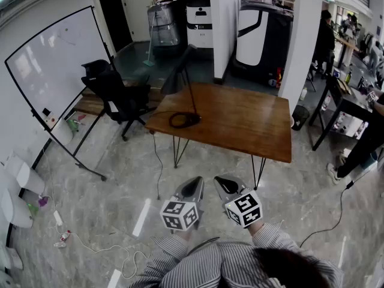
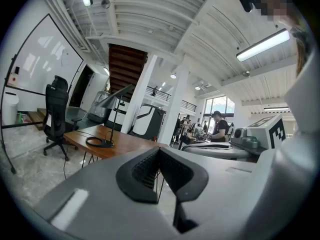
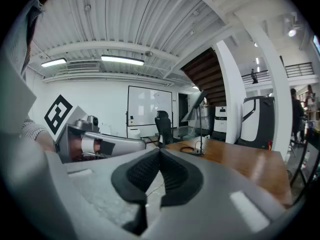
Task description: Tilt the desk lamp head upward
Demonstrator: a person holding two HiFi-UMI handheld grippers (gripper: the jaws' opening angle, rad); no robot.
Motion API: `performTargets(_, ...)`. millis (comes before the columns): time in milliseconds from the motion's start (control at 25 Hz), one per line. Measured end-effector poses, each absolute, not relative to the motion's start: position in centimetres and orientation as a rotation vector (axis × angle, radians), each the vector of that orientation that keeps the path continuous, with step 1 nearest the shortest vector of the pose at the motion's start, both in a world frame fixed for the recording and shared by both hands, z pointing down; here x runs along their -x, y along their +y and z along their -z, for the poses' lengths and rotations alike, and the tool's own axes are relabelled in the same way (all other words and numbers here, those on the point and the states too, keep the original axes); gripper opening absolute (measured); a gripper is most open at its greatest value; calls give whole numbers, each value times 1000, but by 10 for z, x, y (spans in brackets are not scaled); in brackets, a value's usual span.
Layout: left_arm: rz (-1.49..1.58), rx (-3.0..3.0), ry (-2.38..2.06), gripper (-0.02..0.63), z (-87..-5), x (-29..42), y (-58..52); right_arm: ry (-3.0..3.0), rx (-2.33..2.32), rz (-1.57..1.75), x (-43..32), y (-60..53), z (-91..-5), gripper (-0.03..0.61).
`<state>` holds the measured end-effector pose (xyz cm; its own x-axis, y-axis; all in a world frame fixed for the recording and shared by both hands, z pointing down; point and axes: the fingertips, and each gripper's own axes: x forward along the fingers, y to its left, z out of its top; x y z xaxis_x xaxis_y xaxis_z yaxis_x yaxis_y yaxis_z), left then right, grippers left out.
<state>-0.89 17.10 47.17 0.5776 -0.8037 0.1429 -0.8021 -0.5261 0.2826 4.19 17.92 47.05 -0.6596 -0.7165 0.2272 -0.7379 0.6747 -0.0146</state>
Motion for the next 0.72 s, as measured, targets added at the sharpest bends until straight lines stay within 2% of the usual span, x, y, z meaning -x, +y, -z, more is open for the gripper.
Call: performTargets(720, 14, -2465, -1286, -12, -478, 7, 164, -2690, -1168, -164, -40, 172, -475, 2)
